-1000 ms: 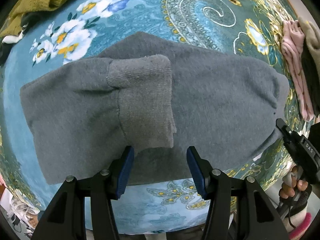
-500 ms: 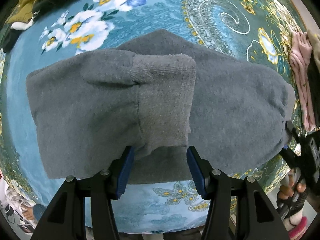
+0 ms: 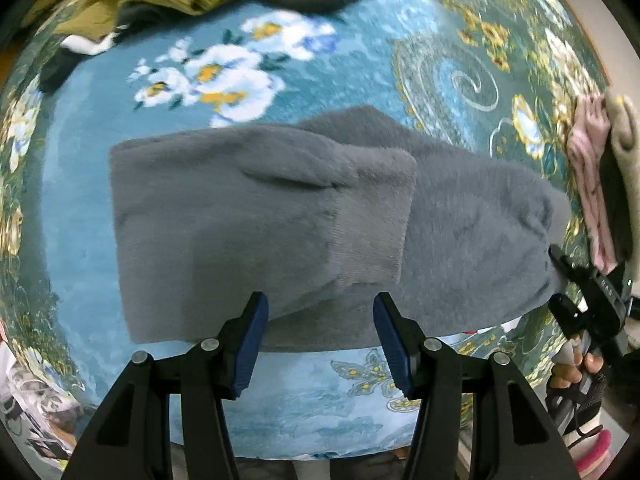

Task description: Fold clothes

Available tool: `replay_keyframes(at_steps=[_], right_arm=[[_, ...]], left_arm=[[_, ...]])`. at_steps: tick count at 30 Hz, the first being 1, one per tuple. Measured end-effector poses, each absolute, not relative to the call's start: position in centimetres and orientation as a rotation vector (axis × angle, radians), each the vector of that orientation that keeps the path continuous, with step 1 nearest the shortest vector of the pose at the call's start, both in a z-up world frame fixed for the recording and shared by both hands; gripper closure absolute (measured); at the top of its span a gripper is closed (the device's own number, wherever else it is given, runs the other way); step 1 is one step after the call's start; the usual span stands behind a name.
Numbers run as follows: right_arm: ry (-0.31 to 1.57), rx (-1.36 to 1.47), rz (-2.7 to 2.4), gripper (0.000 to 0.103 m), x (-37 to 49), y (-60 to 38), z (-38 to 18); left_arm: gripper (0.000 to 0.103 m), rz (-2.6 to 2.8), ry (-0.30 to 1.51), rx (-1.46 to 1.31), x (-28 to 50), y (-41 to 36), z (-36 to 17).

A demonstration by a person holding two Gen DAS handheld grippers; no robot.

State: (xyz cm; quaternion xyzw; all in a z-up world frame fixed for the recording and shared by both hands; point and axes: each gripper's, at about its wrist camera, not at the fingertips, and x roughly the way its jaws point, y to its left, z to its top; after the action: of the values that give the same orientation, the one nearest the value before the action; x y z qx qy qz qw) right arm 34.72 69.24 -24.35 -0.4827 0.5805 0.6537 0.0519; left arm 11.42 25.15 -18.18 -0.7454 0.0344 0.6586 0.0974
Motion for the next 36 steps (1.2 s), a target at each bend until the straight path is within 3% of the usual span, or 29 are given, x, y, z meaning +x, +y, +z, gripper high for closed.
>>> replay_keyframes(at_steps=[3,11,21,29,36], right_arm=[[1.710,-1.463,2.032,0.080,34.4,68.6,-21.8],[1.427,-1.585,2.320,0.084,30.4,60.3,-12.4],[0.964,-1.811,2.713,0.084,25.8,42.4,-2.6],[0.744,-2.155,2.654,0.084,21.5,27.4,-8.5],[0.546,-2.396,2.519,0.084,20.4,20.5,-14.4]], left_arm=[[0.047,1.979,0.053,-2.193,12.2,29.2,-16.0],[0.047,2.035,-0.105,-2.180,14.0,18.3,-10.1],[0.047,2.087,-0.264,-2.145,11.3,9.4,-10.4],[0.047,2.067,-0.400,-2.178,10.7,2.7,-12.5],[0.047,2.006,-0.509,-2.222,10.6,-1.2,-15.1]])
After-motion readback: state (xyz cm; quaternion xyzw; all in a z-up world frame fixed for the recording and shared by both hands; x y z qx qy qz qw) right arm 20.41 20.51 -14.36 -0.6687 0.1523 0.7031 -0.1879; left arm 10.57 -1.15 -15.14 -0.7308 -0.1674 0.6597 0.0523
